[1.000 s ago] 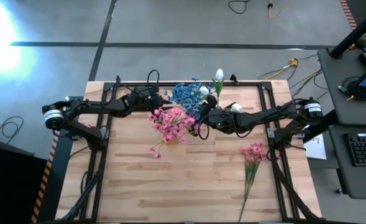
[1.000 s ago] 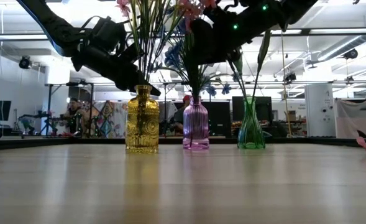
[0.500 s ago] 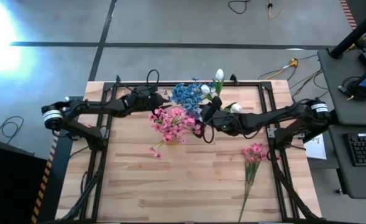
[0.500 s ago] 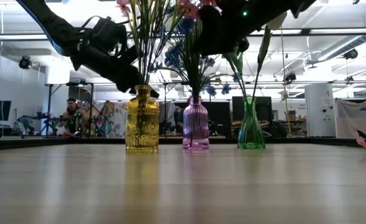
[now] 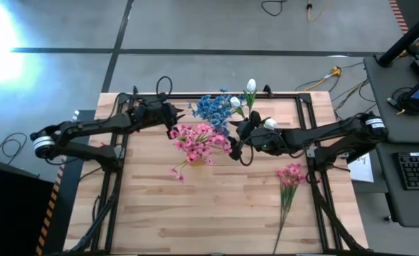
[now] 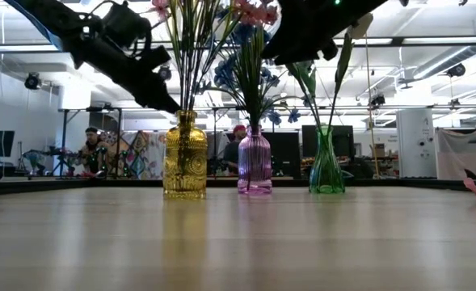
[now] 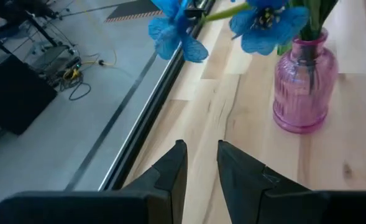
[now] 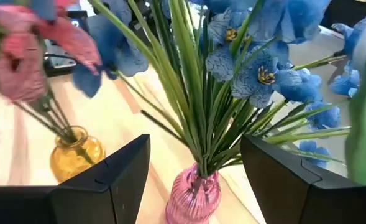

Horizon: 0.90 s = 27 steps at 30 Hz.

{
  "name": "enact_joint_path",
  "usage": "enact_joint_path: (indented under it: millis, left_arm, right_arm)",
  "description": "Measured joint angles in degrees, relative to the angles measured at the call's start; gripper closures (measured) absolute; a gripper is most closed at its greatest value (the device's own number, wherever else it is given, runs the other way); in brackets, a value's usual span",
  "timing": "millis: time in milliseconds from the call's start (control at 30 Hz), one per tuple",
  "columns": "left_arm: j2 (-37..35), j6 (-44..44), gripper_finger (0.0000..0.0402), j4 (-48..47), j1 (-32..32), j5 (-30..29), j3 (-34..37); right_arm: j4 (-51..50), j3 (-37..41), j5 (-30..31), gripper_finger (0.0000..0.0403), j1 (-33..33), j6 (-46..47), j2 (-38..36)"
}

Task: Sort flowers into vase by color
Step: Put the pink flowers into the yellow flower vase

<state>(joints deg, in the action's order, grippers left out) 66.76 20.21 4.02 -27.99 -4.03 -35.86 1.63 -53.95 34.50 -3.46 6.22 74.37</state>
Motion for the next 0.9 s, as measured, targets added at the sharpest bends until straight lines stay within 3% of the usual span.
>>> enact_joint_path:
  millis: [367, 633, 733, 900]
  left_arm:
    - [-6.93, -5.44, 0.0327, -8.15, 0.05, 0.02, 0.00]
    - [-10.65, -10.69, 0.0327, -15.84, 0.20, 0.09, 0.00]
    - [-12.32, -13.26, 0.0327, -17.08, 0.33, 0.14, 0.00]
    - [-14.65, -17.48, 0.0327, -19.26, 1.72, 0.46, 0.00]
  right_arm:
    - [-6.33, 0.00, 0.00, 0.0162, -4.51, 7.68, -4.45]
    - [-14.79, 0.00, -0.56, 0.0167, -7.84, 21.32, -6.66]
    - [-18.90, 0.00, -3.66, 0.0164, -8.53, 28.50, -7.30]
    - [-25.71, 0.00, -14.09, 0.0158, -9.47, 42.49, -6.98]
